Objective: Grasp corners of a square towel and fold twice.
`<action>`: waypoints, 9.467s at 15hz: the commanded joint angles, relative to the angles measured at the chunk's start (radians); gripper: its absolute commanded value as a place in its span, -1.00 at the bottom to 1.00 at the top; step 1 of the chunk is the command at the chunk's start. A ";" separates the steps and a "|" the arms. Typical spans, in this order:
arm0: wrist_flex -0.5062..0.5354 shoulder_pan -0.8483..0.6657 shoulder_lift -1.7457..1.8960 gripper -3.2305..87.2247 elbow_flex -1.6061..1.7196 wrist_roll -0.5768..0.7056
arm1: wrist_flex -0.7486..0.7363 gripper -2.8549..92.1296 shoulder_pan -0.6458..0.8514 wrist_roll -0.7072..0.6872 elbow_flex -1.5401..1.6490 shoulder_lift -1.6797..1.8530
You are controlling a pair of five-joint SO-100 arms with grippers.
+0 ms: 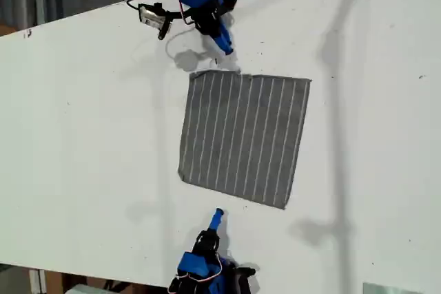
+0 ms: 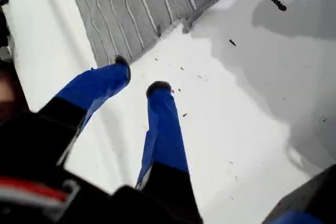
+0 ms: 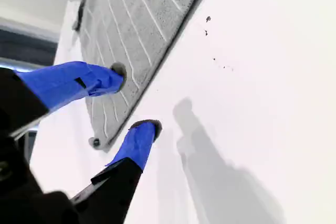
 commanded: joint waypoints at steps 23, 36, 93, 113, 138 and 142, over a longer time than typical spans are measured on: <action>-0.041 0.241 0.008 0.26 0.009 -0.680 | -0.114 -0.42 0.160 -0.160 -0.129 -0.230; -0.023 0.084 -0.026 -0.13 0.014 -0.472 | -0.034 -0.27 -0.518 0.046 -1.598 -2.102; -0.637 0.680 -2.132 -0.94 -1.203 -0.923 | -0.181 -0.94 -0.387 -0.092 -1.574 -2.243; 0.299 0.368 -2.097 -0.94 -2.115 -0.388 | 0.193 -0.94 -0.164 -0.164 -1.658 -1.871; 0.014 -0.255 -1.850 -0.94 -1.520 -0.052 | -0.081 -0.94 0.537 -0.316 -0.699 -1.256; 0.060 -0.175 -1.801 -0.94 -1.529 -0.098 | -0.084 -0.94 0.417 -0.276 -0.689 -1.236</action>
